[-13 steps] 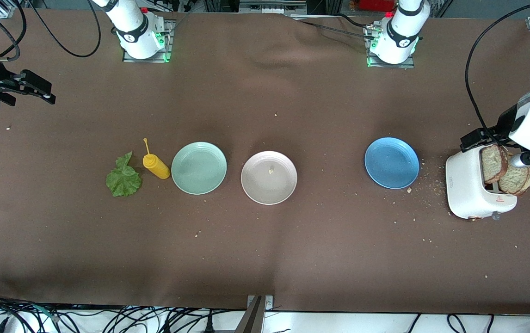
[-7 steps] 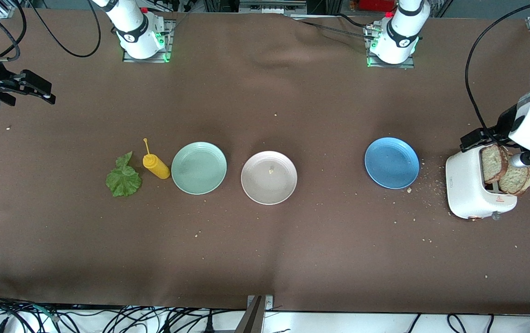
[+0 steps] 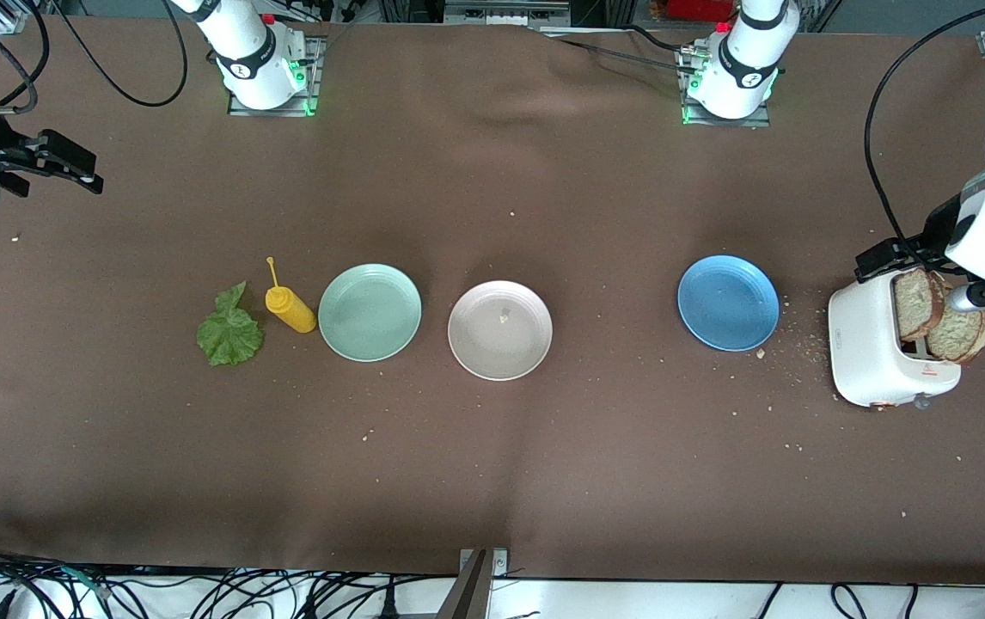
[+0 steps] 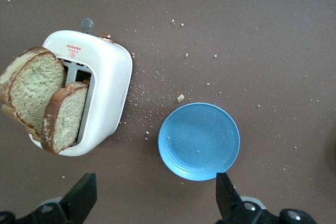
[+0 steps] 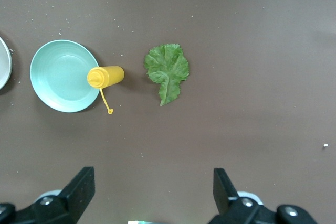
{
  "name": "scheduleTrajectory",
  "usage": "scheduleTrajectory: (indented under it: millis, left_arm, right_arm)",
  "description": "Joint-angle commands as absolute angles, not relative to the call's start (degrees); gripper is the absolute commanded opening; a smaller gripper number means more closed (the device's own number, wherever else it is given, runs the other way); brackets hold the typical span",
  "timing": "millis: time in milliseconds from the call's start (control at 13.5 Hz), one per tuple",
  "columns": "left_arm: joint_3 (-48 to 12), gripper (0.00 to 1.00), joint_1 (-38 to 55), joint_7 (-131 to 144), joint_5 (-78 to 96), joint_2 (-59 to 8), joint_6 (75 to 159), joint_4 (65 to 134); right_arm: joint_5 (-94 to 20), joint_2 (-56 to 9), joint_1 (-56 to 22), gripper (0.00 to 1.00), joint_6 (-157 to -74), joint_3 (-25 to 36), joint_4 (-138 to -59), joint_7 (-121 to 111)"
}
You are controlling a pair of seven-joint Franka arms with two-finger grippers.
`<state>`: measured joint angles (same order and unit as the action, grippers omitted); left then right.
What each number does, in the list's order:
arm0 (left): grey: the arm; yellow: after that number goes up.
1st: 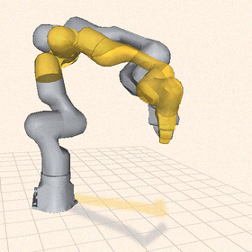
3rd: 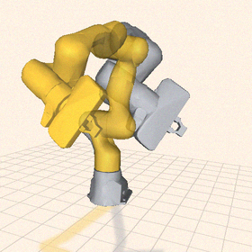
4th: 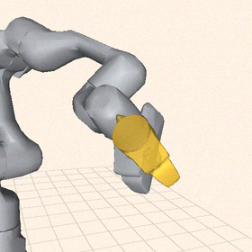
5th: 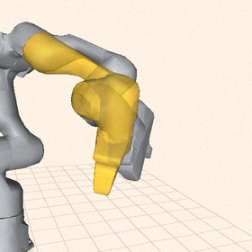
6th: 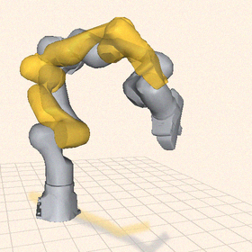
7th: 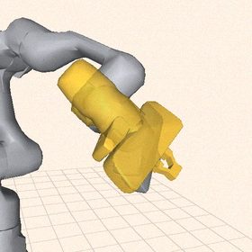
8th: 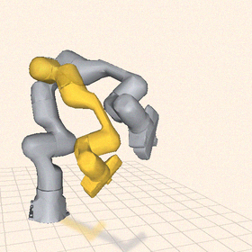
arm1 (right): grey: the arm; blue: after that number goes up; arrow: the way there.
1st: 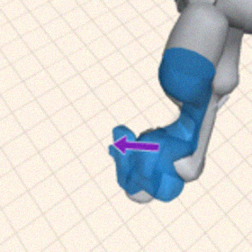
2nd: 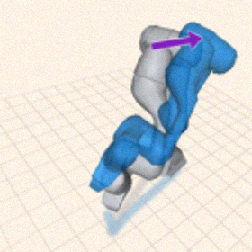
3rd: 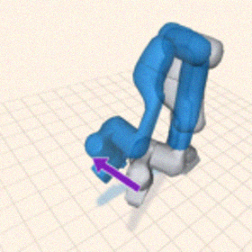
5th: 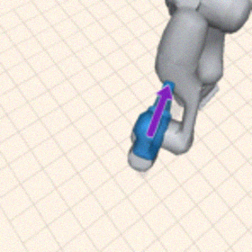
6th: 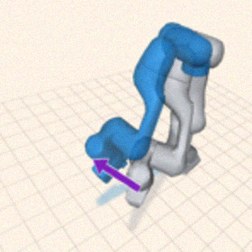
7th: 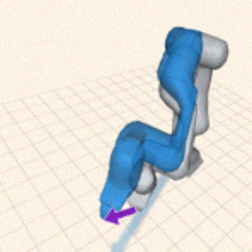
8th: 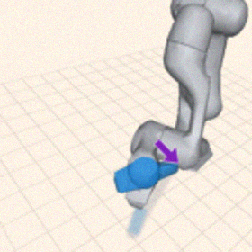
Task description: Make sandwich in beige plate with both arms
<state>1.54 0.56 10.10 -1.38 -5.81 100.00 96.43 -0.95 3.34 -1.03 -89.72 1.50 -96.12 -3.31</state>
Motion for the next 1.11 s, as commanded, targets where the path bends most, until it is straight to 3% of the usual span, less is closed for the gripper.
scheduleTrajectory:
  millis: [0, 1038]
  left_arm:
    - [1.4, 1.0, 0.7, 10.0, -2.5, -5.4, 99.6, 96.4]
    - [1.2, 1.0, 0.8, 10.1, -2.6, -5.5, 99.6, 96.2]
  right_arm:
    - [-0.6, 3.0, -1.1, 1.0, -88.5, 1.5, -94.7, -3.4]
    - [-0.5, 3.1, -1.1, 1.0, -87.4, 1.5, -94.7, -3.1]
